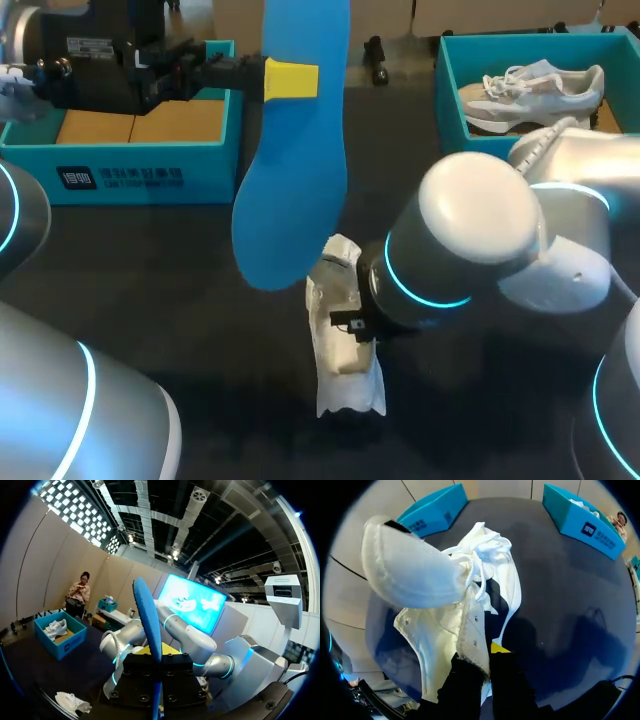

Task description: Take the shoe out of the shoebox, open the shoe tongue, remove and reinsert the insole, then place the shoe into the shoebox

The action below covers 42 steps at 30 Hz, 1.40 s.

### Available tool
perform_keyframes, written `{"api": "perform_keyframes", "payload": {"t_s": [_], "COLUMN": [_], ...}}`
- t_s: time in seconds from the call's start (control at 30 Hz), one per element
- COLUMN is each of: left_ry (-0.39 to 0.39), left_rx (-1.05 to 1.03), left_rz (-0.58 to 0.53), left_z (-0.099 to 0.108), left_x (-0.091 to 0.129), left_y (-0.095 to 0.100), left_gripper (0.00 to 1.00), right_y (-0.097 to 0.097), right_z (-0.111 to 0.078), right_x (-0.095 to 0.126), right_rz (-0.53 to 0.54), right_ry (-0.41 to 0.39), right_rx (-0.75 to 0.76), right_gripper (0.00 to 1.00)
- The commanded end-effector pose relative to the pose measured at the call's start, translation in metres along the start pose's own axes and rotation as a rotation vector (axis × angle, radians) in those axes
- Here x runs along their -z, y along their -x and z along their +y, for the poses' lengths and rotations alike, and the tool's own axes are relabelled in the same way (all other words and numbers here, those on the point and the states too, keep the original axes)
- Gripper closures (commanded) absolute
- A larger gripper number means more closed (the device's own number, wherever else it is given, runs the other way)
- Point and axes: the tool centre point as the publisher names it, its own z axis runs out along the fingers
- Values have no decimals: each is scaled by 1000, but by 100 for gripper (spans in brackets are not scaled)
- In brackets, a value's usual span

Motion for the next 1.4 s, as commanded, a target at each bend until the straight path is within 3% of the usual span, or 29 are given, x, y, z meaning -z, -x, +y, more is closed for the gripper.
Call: {"api": "perform_keyframes", "payload": {"t_s": [0.03,0.9,0.93,0.97,1.0,1.03,1.07,1.27,1.4], "left_ry": [3,3,3,3,3,3,3,3,3], "left_rx": [1,1,1,1,1,1,1,1,1], "left_rz": [0,0,0,0,0,0,0,0,0], "left_z": [-1,-1,-1,-1,-1,-1,-1,-1,-1], "left_x": [-2,-2,-2,-2,-2,-2,-2,-2,-2], "left_y": [1,1,1,1,1,1,1,1,1], "left_gripper": [100,100,100,100,100,100,100,100,100], "right_y": [8,35,35,35,35,35,35,28,34], "right_z": [-4,2,3,3,4,5,6,12,13], "right_x": [-2,-37,-36,-36,-35,-34,-31,-15,0], "right_rz": [22,103,105,108,108,108,107,120,177], "right_ry": [10,-6,-7,-8,-8,-8,-8,-35,-60], "right_rx": [-2,-50,-48,-46,-45,-44,-43,-43,-39], "right_gripper": [100,100,86,58,41,7,0,0,0]}}
